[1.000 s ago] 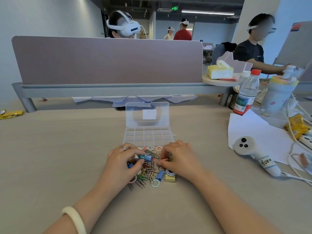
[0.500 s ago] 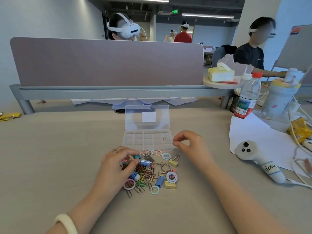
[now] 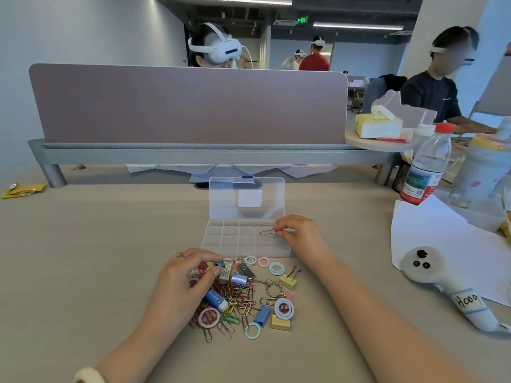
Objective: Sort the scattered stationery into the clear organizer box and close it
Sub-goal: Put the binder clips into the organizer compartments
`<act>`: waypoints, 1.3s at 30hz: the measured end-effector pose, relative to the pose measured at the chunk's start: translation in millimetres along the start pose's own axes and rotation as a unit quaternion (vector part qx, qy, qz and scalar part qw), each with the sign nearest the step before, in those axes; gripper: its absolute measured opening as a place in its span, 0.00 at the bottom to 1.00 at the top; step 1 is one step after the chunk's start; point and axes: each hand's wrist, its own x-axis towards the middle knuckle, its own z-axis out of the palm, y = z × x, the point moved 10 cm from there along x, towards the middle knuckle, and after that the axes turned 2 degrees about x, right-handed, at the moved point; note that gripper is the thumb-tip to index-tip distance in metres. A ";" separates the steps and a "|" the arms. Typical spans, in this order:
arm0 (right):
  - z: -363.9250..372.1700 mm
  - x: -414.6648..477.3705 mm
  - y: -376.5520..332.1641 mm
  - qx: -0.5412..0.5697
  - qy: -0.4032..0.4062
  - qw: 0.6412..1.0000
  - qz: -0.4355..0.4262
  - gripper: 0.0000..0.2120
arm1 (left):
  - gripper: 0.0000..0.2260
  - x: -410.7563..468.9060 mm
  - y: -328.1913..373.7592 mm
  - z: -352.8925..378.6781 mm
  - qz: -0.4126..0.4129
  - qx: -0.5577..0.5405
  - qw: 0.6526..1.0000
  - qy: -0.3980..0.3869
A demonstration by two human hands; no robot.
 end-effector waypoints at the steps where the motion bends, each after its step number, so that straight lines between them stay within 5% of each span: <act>1: 0.9 -0.2 -0.9 0.002 0.001 1.000 -0.005 0.06 | 0.11 0.6 0.3 0.2 0.002 -0.001 1.000 0.000; 13: 3.4 -6.6 7.6 -0.007 -0.029 0.999 -0.011 0.10 | 0.06 60.6 16.2 20.7 0.013 0.047 0.999 -0.016; 19: -13.1 -9.2 15.5 -0.006 0.043 0.999 -0.005 0.11 | 0.06 91.3 21.6 66.1 0.024 0.103 0.992 -0.063; 39: -24.6 -38.5 24.0 0.044 0.068 0.996 0.045 0.08 | 0.08 94.8 22.7 100.9 0.123 0.199 0.966 -0.108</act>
